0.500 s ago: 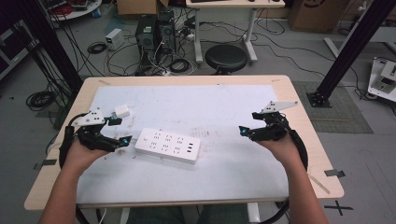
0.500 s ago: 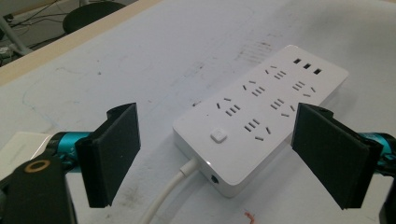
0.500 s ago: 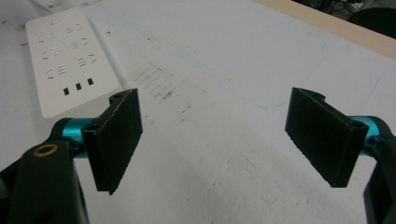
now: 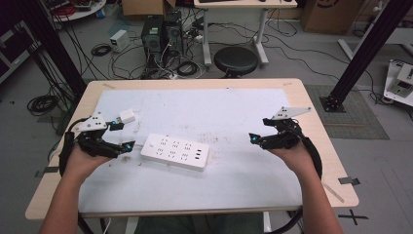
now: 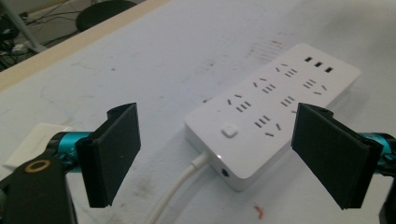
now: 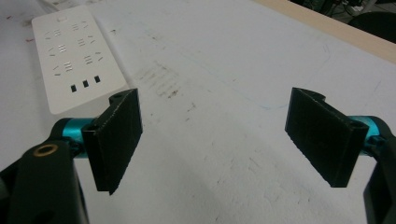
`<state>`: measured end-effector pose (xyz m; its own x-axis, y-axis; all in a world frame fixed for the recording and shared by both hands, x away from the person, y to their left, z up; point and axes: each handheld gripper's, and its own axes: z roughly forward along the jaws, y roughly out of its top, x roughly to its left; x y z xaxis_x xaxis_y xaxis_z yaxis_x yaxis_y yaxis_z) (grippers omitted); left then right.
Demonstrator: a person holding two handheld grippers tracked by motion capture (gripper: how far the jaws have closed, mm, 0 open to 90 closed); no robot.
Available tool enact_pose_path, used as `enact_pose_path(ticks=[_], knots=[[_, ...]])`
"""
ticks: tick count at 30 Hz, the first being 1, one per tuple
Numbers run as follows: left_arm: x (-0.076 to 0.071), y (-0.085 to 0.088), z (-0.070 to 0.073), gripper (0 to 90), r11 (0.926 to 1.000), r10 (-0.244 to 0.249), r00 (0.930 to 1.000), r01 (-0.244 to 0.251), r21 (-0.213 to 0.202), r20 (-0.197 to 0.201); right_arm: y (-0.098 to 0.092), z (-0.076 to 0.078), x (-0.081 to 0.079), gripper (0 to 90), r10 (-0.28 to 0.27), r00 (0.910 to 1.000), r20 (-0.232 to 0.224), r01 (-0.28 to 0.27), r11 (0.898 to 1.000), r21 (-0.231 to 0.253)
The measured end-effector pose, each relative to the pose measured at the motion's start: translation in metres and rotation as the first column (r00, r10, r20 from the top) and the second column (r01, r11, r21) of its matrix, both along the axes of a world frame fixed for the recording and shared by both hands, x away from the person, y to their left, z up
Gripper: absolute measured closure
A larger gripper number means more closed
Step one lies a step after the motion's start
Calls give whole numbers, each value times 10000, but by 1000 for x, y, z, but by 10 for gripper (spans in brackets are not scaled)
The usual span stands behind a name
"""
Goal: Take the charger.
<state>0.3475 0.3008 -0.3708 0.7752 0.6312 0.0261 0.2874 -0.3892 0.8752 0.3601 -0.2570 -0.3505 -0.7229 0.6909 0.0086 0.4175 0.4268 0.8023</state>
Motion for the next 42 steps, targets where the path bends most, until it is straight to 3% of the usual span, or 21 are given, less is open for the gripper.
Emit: enact_pose_path(ticks=[6,9,13,15,18,20,22,23,25,28,31,32,35,42], knots=[[20,15,9,156,9965,710,9974,-715,441,140,0,-1,-2,193,-7,10000,-72,6,10000,-57],[36,19,13,158,9947,942,9953,-951,402,236,0,-3,-3,193,75,9999,-79,-75,9999,-68],[45,20,13,158,9944,974,9952,-978,393,129,0,-4,-4,193,145,9998,-116,-146,9999,-80],[58,23,11,158,9938,1062,9943,-1062,325,16,-1,-7,-4,193,119,9998,-129,-120,9999,-74],[75,21,11,157,9926,1010,9947,-994,696,-207,-1,-9,-4,193,107,9998,-172,-109,9999,-87],[80,21,11,158,9921,1039,9944,-1021,734,-209,-1,-9,-5,193,75,9997,-215,-77,9999,-84],[88,24,7,158,9932,1069,9941,-1060,485,-163,-1,-10,-4,193,121,9997,-203,-123,9999,-73],[92,25,5,158,9918,1171,9926,-1154,544,-307,-1,-10,-5,193,105,9996,-253,-107,9999,-82],[101,25,3,158,9892,1064,9925,-995,1076,-603,-1,-10,-5,192,84,9997,-210,-86,9999,-81],[111,25,2,158,9909,938,9937,-873,1027,-611,0,-12,-4,193,103,9998,-195,-104,9999,-50],[127,28,-2,158,9875,917,9919,-791,1362,-882,1,-14,-4,193,42,9994,-338,-45,9999,-96],[133,31,-5,158,9891,962,9913,-851,1202,-896,2,-15,-4,193,102,9994,-326,-105,9999,-96],[138,35,-11,158,9893,1065,9897,-958,1102,-958,2,-16,-4,193,108,9994,-334,-110,9999,-72],[151,43,-39,158,9834,1122,9788,-846,1605,-1713,3,-17,-4,193,46,9991,-421,-51,9999,-113]])
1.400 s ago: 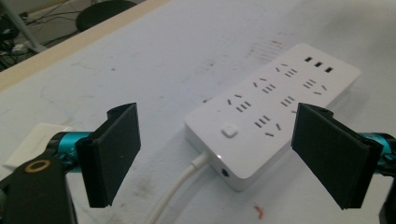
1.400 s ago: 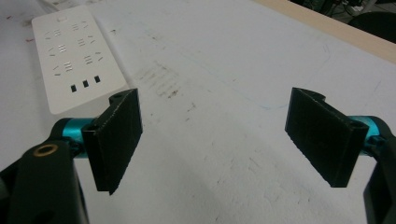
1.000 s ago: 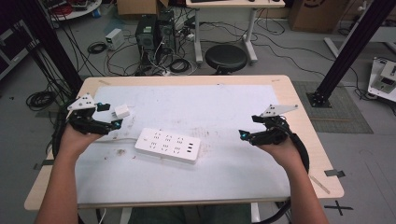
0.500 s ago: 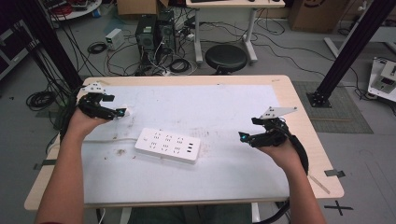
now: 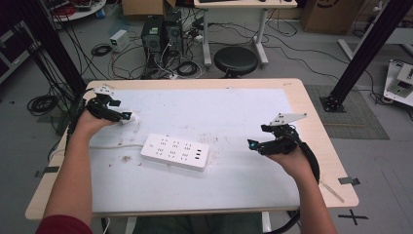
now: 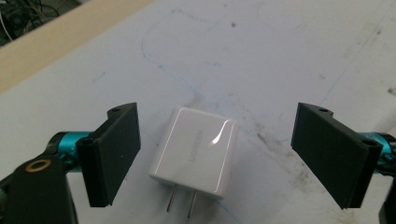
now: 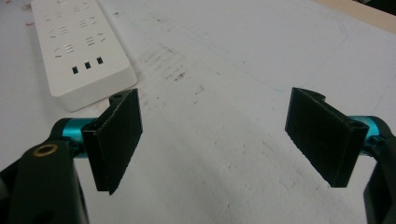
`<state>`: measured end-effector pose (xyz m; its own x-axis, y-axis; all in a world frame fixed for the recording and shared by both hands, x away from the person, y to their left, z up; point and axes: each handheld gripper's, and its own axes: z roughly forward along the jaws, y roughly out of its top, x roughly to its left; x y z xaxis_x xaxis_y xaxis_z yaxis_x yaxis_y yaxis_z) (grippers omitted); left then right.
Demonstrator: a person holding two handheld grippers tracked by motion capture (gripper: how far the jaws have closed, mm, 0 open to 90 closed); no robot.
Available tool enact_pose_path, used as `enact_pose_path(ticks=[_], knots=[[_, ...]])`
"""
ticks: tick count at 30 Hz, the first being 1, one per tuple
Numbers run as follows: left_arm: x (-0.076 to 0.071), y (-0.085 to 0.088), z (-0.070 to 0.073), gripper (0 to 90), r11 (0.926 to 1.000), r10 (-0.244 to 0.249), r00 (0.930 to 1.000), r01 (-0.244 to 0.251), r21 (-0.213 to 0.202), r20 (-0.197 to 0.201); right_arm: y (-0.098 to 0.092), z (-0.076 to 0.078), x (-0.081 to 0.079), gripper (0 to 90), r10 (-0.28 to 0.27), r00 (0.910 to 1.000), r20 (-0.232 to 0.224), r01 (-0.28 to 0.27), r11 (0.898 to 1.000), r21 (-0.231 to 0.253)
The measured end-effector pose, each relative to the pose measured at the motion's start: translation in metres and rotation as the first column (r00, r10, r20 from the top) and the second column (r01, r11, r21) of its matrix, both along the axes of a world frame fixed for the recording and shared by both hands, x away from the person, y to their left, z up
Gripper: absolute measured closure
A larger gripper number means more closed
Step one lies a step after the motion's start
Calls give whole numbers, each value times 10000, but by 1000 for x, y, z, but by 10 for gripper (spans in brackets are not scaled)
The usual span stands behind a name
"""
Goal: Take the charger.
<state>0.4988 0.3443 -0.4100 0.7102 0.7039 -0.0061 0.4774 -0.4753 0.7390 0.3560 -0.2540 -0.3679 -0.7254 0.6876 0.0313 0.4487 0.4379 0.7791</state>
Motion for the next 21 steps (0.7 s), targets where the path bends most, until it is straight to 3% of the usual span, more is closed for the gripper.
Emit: enact_pose_path(ticks=[9,21], knots=[[4,0,-13,156,9997,-3,9996,9,251,-270,5,0,0,193,85,10000,14,-85,10000,-52],[7,-1,-20,158,9991,-30,9998,38,432,-187,7,-4,2,193,106,9999,-69,-106,9999,-80]])
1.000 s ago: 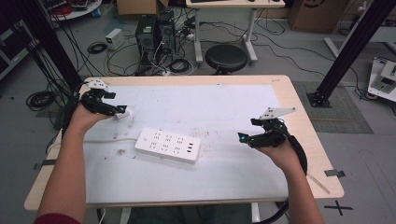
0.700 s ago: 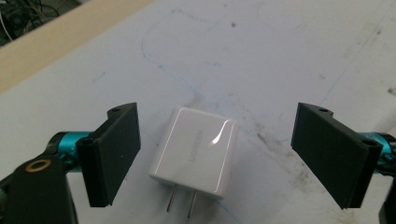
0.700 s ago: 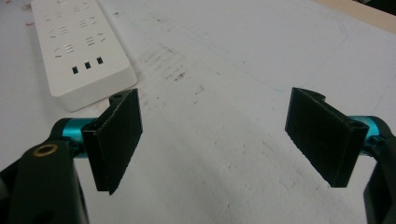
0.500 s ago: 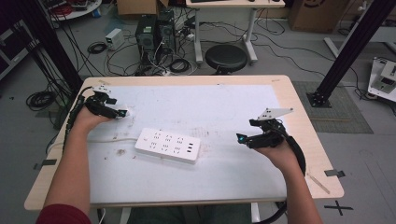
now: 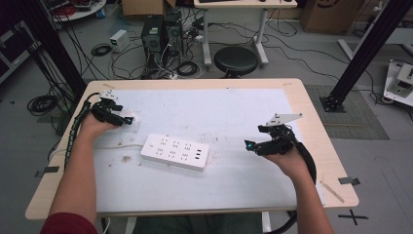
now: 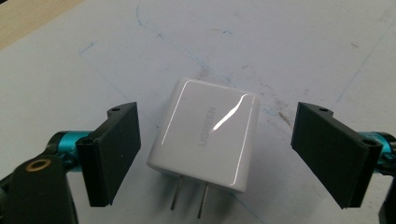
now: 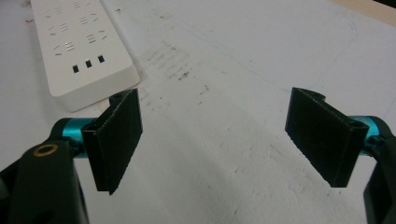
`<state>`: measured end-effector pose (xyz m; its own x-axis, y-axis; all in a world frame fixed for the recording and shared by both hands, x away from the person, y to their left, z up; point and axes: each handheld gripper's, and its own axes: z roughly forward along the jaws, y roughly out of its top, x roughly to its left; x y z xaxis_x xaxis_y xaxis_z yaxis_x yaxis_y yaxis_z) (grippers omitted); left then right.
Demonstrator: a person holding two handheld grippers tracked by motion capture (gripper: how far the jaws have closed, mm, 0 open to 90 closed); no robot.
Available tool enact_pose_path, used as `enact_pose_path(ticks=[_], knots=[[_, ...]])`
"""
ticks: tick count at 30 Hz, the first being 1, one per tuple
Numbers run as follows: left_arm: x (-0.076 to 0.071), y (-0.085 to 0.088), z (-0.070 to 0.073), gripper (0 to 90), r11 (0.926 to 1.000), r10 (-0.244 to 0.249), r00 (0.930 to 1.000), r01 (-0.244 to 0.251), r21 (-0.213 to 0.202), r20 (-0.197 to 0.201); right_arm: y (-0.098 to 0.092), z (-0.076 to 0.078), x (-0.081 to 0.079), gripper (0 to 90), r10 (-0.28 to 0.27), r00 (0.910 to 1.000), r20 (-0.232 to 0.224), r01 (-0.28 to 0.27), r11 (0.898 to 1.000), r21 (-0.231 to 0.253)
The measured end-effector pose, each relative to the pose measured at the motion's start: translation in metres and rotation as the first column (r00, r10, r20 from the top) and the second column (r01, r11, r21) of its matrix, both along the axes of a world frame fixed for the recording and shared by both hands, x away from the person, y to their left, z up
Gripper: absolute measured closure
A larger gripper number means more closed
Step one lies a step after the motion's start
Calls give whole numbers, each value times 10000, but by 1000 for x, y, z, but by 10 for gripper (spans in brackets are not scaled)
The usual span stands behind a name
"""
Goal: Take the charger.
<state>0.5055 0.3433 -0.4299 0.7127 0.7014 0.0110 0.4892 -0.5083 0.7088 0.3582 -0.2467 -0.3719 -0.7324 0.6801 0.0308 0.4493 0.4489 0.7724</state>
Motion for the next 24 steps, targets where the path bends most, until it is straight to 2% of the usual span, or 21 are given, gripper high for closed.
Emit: enact_pose_path(ticks=[7,11,21,24], knots=[[4,1,-6,158,9999,101,9999,-101,0,79,-2,1,-1,192,-22,10000,12,22,10000,63],[6,-2,-12,167,9999,-104,9999,104,101,-22,-2,0,-1,193,-67,10000,-11,67,10000,27],[7,-2,-14,296,9991,-416,9991,415,-59,-108,-2,-1,-1,193,-61,10000,-73,61,10000,14],[6,0,-13,389,9978,-654,9978,654,-59,-66,-2,-2,0,193,-62,9999,-81,62,10000,8]])
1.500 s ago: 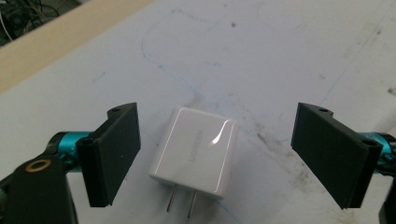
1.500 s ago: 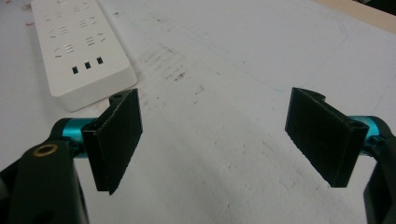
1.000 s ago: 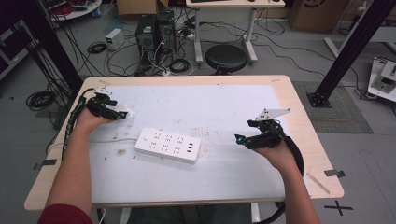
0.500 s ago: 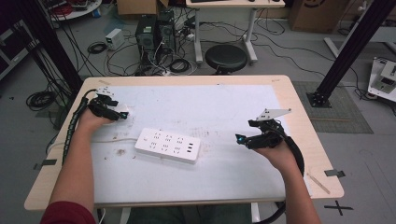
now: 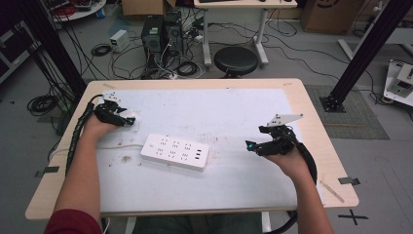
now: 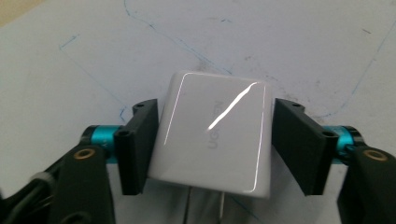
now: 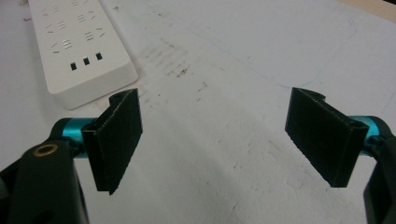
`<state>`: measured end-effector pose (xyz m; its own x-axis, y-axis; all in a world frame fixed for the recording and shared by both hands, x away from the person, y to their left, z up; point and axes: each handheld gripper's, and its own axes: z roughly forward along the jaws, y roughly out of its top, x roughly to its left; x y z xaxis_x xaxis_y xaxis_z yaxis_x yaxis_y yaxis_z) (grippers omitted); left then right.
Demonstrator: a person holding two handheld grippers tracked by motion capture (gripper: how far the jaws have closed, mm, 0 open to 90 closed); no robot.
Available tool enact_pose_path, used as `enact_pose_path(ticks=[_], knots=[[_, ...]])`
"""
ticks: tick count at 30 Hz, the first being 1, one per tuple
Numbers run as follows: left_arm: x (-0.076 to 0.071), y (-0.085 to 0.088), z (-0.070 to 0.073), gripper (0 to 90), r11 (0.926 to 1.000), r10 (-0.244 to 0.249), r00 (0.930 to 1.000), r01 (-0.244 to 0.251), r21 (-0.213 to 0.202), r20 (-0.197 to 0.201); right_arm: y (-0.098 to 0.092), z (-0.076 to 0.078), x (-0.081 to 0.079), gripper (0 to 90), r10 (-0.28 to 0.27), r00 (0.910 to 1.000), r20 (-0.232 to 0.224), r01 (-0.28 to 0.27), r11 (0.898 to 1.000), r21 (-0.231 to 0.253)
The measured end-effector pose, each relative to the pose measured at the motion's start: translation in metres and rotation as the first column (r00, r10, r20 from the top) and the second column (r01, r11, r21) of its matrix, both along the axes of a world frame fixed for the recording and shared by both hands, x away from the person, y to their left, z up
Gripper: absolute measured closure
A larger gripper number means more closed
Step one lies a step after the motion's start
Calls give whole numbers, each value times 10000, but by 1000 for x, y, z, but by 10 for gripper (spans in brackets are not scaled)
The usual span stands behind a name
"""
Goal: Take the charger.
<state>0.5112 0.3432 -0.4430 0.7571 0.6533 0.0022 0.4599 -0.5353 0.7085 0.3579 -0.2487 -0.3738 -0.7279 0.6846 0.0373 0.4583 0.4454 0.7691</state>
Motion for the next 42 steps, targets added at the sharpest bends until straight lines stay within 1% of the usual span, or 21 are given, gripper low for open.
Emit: enact_pose_path(ticks=[2,3,8,9,11,12,13,14,17,18,20,23,25,27,31,32,34,37,38,40,42], knots=[[0,0,1,419,10000,-10,10000,10,14,-27,0,0,0,193,37,10000,11,-37,10000,2],[0,0,1,422,9999,-45,10000,45,94,0,0,0,0,193,26,10000,-4,-26,10000,2],[-1,-2,2,424,9996,-20,10000,18,272,61,0,1,-1,193,56,10000,67,-56,10000,31],[-2,-3,3,424,9996,3,10000,-3,271,-14,0,1,-1,193,56,10000,67,-56,10000,31],[-3,-4,5,424,9991,-129,9999,129,397,-20,-2,1,-1,193,65,9999,92,-66,10000,57],[-5,-5,6,424,9993,-96,9999,97,362,-39,-2,2,-2,193,52,10000,83,-52,10000,61],[-7,-6,8,424,9990,-142,9999,143,418,-20,-2,3,-2,193,49,9999,106,-50,10000,82],[-9,-6,12,424,9992,-149,9999,147,381,44,-3,4,-2,193,93,9998,186,-95,9999,114],[-18,-8,24,424,9991,-198,9997,192,365,148,-3,7,-3,193,97,9998,192,-99,9999,126],[-22,-8,30,424,9989,-239,9996,233,397,143,-3,8,-3,193,106,9998,176,-108,9998,148],[-31,-10,40,424,9993,-246,9995,241,272,187,-3,10,-5,193,171,9995,262,-176,9997,180],[-49,-15,57,424,9991,-414,9986,416,-70,315,-3,13,-8,193,278,9989,388,-289,9992,268],[-63,-20,71,424,9987,-512,9972,515,-35,548,-3,16,-12,193,337,9983,469,-353,9988,341],[-76,-25,83,424,9980,-587,9961,600,-190,652,-4,19,-15,193,401,9979,502,-423,9982,426],[-103,-33,107,424,9958,-820,9892,863,-309,1214,-6,29,-21,193,530,9969,573,-565,9965,611],[-110,-34,111,424,9951,-876,9874,928,-342,1316,-6,29,-21,193,530,9969,573,-565,9965,611],[-121,-36,118,424,9931,-1011,9851,1082,-447,1393,-7,33,-24,193,547,9965,634,-585,9965,602],[-136,-38,124,424,9893,-1167,9817,1283,-697,1504,-8,35,-26,193,562,9962,662,-602,9964,603],[-141,-39,125,424,9882,-1225,9810,1346,-729,1504,-9,36,-27,193,608,9956,718,-654,9958,633],[-149,-42,126,424,9852,-1417,9767,1550,-731,1610,-10,37,-28,193,575,9961,672,-618,9961,637],[-156,-46,126,424,9817,-1643,9737,1771,-703,1578,-11,37,-30,193,601,9958,685,-647,9957,666]])
